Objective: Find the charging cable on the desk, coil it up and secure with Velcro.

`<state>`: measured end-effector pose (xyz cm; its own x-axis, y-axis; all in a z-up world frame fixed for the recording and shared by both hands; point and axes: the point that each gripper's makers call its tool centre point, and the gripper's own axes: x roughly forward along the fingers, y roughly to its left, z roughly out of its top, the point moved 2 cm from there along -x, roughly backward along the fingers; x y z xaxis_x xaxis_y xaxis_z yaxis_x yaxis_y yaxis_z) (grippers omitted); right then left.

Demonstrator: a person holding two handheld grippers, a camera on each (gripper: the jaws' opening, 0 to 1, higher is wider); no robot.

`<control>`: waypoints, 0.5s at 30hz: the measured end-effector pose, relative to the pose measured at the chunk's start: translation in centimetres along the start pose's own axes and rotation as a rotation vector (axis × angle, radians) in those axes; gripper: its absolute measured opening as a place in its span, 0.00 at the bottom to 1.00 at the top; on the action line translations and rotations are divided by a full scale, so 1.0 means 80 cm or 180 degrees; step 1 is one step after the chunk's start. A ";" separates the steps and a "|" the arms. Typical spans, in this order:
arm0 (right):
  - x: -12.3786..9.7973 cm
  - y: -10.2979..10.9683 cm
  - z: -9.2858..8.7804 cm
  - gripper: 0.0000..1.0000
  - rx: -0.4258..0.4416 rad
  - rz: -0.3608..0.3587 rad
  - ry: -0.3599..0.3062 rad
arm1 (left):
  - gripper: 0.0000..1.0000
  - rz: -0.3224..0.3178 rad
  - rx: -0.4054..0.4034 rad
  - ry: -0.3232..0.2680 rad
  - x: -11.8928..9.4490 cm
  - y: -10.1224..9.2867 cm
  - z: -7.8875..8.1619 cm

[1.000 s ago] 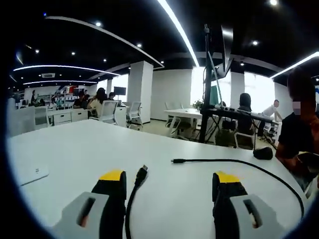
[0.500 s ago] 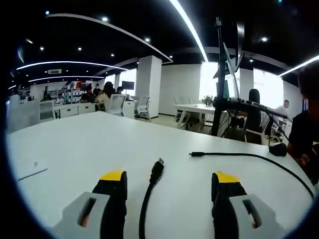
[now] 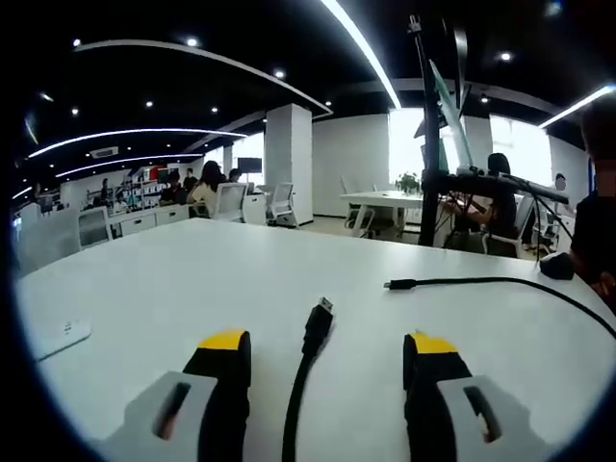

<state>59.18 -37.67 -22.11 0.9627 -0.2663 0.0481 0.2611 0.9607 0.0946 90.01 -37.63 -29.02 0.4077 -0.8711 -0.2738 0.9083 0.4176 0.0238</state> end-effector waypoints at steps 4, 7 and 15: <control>0.003 0.003 -0.002 0.57 -0.0008 0.0019 0.0018 | 0.64 -0.0001 0.0023 0.0157 0.005 0.002 -0.005; 0.005 0.004 -0.001 0.57 -0.0012 0.0019 0.0016 | 0.64 -0.0034 0.0028 0.0186 0.009 0.002 -0.005; 0.007 0.005 -0.005 0.57 -0.0002 0.0027 0.0041 | 0.62 -0.0187 -0.0025 0.0243 0.021 0.000 -0.006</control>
<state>59.88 -37.42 -22.41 0.9657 -0.2570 0.0362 0.2528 0.9630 0.0935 90.64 -38.97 -29.97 0.3452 -0.8720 -0.3470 0.9295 0.3687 -0.0018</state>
